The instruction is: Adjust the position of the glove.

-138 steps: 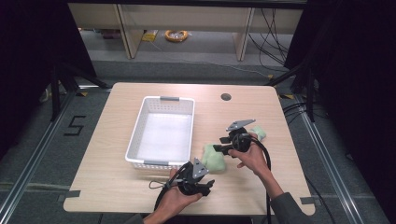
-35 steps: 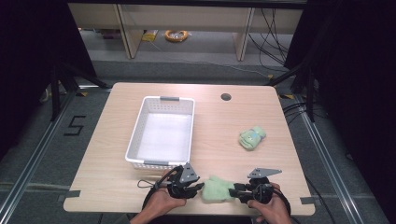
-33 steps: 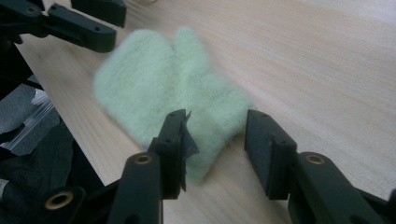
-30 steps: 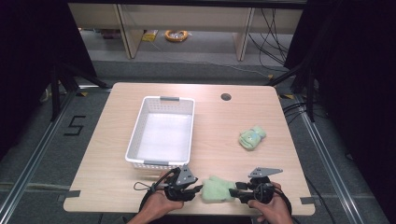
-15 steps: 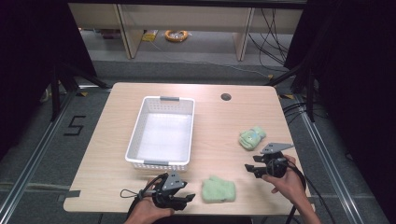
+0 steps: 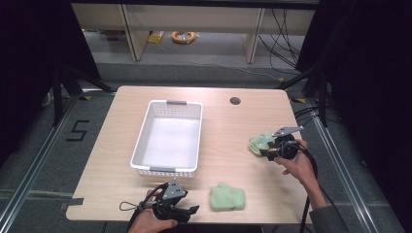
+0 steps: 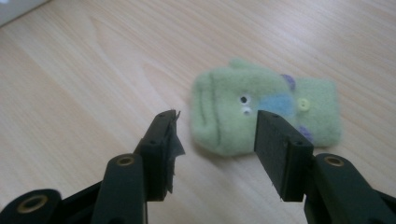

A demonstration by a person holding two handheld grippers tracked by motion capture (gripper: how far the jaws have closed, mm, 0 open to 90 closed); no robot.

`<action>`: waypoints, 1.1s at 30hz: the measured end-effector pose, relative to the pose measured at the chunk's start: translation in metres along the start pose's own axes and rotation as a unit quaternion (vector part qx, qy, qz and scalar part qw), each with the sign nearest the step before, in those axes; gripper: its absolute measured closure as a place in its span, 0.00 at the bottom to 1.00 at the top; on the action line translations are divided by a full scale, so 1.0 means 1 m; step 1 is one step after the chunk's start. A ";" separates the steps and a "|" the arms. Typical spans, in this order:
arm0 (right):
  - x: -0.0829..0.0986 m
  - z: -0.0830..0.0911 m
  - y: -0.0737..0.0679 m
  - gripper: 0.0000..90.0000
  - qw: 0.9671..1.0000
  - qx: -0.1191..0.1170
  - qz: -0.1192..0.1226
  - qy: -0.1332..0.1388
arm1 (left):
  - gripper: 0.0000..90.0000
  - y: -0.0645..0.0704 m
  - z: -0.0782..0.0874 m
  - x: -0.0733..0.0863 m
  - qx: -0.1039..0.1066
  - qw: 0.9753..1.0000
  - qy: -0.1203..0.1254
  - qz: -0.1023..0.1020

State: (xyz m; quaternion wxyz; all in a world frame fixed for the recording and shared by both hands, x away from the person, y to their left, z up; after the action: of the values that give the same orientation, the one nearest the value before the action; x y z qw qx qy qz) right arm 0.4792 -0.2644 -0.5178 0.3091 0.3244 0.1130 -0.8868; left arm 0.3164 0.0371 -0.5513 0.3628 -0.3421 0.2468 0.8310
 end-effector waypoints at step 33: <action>-0.012 -0.052 0.049 0.85 0.997 0.006 -0.056 -0.062 | 0.39 -0.006 0.011 0.004 -0.003 1.000 0.009 0.006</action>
State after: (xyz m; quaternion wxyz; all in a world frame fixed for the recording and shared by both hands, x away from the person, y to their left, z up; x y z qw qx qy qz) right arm 0.5433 -0.2759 -0.5499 0.2636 0.2642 0.1062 -0.9217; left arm 0.3146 0.0498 -0.5487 0.3542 -0.3492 0.2493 0.8310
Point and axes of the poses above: each handheld gripper's, and its own axes: z roughly backward along the jaws, x roughly out of its underside, y roughly to its right, the point moved 8 cm from there along -z, roughly forward along the jaws, and after that the axes turned 1 degree about z, right-handed, at the moved point
